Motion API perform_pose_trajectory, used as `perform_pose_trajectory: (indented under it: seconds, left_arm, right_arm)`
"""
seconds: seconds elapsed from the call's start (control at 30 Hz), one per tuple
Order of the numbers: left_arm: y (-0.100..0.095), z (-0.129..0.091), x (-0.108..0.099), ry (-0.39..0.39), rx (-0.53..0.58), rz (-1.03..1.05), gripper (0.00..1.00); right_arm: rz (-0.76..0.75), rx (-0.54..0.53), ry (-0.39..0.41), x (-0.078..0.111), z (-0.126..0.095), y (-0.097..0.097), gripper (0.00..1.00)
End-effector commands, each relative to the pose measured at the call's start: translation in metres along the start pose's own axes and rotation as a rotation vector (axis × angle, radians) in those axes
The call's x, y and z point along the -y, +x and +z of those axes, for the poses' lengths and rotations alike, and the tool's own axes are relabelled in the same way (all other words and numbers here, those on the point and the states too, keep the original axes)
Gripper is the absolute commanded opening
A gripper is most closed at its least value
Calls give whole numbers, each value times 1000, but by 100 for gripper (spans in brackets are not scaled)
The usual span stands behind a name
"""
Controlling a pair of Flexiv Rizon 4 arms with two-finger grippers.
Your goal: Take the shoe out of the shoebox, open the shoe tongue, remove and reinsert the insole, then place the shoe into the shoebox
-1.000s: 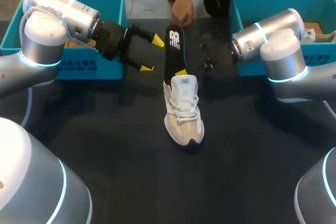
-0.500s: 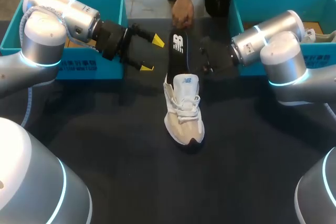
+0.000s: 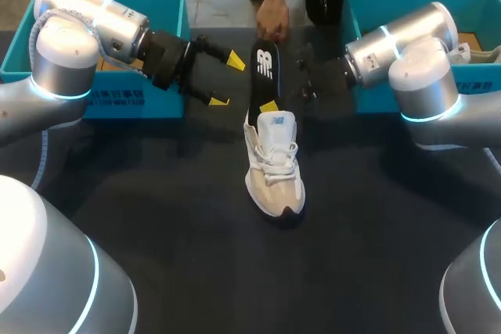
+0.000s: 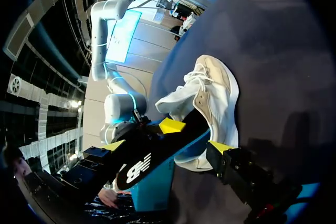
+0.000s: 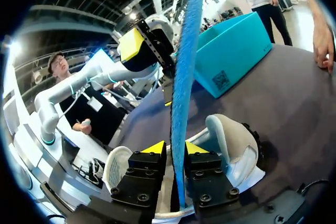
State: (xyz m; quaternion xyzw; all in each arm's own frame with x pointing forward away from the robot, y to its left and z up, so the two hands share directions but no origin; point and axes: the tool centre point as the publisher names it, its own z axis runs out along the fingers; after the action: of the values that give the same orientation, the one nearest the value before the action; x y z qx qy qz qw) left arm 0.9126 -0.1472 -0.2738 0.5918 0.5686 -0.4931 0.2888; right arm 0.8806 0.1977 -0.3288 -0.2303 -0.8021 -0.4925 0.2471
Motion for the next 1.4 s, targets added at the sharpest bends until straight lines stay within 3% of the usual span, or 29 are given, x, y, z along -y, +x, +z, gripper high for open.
perform_pose_trajectory:
  seconds: [0.03, 0.1, 0.57, 0.97, 1.13, 1.27, 1.4]
  left_arm:
    - [0, 0, 0, -1, -3, 0, 100]
    - [0, 0, 0, -1, -3, 0, 100]
    - [0, 0, 0, -1, -3, 0, 100]
    - [0, 0, 0, -1, -3, 0, 100]
    - [0, 0, 0, -1, -3, 0, 100]
    - [0, 0, 0, -1, -3, 0, 100]
    - [0, 0, 0, -1, -3, 0, 100]
  right_arm:
    - [-7, -11, 17, -7, 2, -6, 14]
    - [-10, -23, 24, -8, 3, -8, 0]
    - [39, -84, 99, 10, 11, -9, 0]
    - [83, -90, 108, 26, 16, 1, 0]
    - [78, -68, 111, 22, 14, 3, 0]
    - [61, -43, 101, 16, 9, 3, 16]
    - [53, -38, 100, 12, 8, 3, 18]
